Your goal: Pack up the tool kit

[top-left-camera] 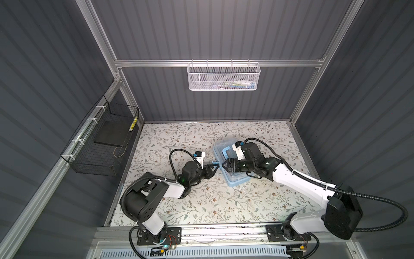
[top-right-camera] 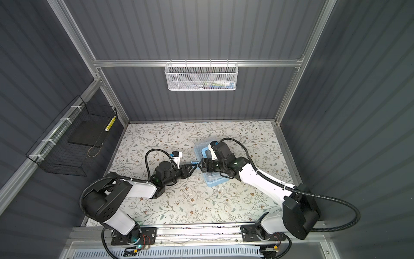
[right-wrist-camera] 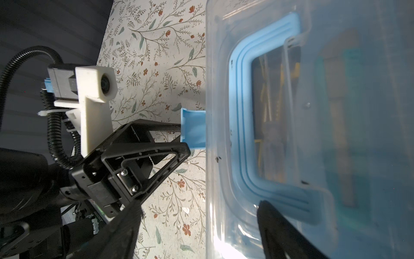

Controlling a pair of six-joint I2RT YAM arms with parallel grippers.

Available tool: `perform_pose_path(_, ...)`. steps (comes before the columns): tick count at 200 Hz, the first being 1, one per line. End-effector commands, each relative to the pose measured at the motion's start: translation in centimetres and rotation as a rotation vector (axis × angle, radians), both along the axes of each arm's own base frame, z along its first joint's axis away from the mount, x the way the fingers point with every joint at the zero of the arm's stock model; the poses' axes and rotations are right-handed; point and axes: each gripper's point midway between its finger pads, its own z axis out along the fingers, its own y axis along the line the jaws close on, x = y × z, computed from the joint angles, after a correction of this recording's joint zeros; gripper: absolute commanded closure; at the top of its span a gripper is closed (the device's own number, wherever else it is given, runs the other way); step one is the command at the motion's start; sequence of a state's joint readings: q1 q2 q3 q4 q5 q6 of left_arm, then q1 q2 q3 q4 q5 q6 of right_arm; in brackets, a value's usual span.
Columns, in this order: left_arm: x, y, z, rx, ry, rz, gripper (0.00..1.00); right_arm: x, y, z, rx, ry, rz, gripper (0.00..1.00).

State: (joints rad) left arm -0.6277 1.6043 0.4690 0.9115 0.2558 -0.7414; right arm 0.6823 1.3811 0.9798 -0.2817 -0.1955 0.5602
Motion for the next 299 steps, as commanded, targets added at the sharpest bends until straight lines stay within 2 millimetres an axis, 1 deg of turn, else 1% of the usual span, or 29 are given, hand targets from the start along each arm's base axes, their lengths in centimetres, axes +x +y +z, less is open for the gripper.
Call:
perform_pose_path(1,-0.1,0.9,0.1,0.076,-0.026,0.018,0.52,-0.6,0.1,-0.9,-0.017,0.038,0.016,0.17)
perform_pose_path(22,-0.2,0.8,0.6,0.084,-0.034,0.011,0.52,-0.6,0.2,-1.0,-0.015,0.04,0.016,0.17)
perform_pose_path(38,-0.3,0.6,0.5,0.083,-0.031,0.003,0.53,-0.6,0.2,-1.1,-0.015,0.042,0.017,0.17)
perform_pose_path(70,-0.5,0.4,-0.9,0.109,-0.001,-0.006,0.54,-0.7,0.3,-1.1,-0.014,0.043,0.018,0.17)
perform_pose_path(94,-0.5,0.8,-1.9,0.145,0.016,0.004,0.53,-0.7,0.2,-1.0,-0.013,0.041,0.018,0.17)
perform_pose_path(106,-0.5,1.3,-2.7,0.212,0.013,0.011,0.52,-0.7,0.2,-1.0,-0.015,0.04,0.016,0.17)
perform_pose_path(113,-0.4,1.8,-3.3,0.271,0.011,0.017,0.47,-0.7,0.1,-1.1,-0.02,0.041,0.015,0.17)
perform_pose_path(116,-0.4,1.9,-3.4,0.3,0.008,0.022,0.44,-0.8,0.1,-1.1,-0.02,0.041,0.016,0.17)
perform_pose_path(123,-0.5,2.6,-4.4,0.395,0.02,0.029,0.39,-0.7,0.1,-1.1,-0.022,0.04,0.016,0.17)
perform_pose_path(137,-0.6,3.1,-5.2,0.513,0.018,0.018,0.36,-0.7,0.0,-0.9,-0.024,0.034,0.011,0.17)
perform_pose_path(153,-0.7,3.1,-5.5,0.537,0.012,0.004,0.34,-0.4,-0.1,0.1,-0.023,0.003,0.009,0.17)
perform_pose_path(174,-0.7,2.9,-5.1,0.523,-0.009,0.0,0.31,0.6,-0.3,3.3,-0.044,-0.081,0.009,0.16)
perform_pose_path(179,-0.8,2.9,-5.1,0.523,-0.012,-0.007,0.3,0.7,-0.7,3.7,-0.071,-0.088,0.009,0.16)
perform_pose_path(189,-0.8,2.7,-5.1,0.524,-0.02,-0.018,0.27,1.3,-1.2,5.0,-0.1,-0.124,0.003,0.15)
perform_pose_path(199,-0.8,2.5,-5.3,0.53,-0.027,-0.03,0.25,2.3,-1.9,5.8,-0.113,-0.145,-0.013,0.15)
perform_pose_path(216,-0.7,2.1,-5.8,0.556,-0.035,-0.046,0.22,4.2,-3.4,6.2,-0.109,-0.156,-0.048,0.15)
perform_pose_path(233,-0.5,1.5,-6.0,0.56,-0.044,-0.061,0.19,6.8,-5.1,6.2,-0.102,-0.173,-0.092,0.15)
perform_pose_path(249,-0.2,0.7,-5.9,0.563,-0.064,-0.078,0.18,9.0,-6.0,5.7,-0.117,-0.19,-0.104,0.16)
perform_pose_path(269,0.3,0.0,-5.8,0.568,-0.081,-0.091,0.17,11.3,-6.3,4.2,-0.164,-0.182,-0.09,0.16)
perform_pose_path(293,0.7,-0.6,-6.4,0.584,-0.075,-0.106,0.16,12.9,-6.0,2.3,-0.138,-0.132,-0.052,0.16)
perform_pose_path(299,0.8,-0.8,-6.6,0.588,-0.072,-0.111,0.16,13.6,-5.7,2.5,-0.118,-0.147,-0.045,0.16)
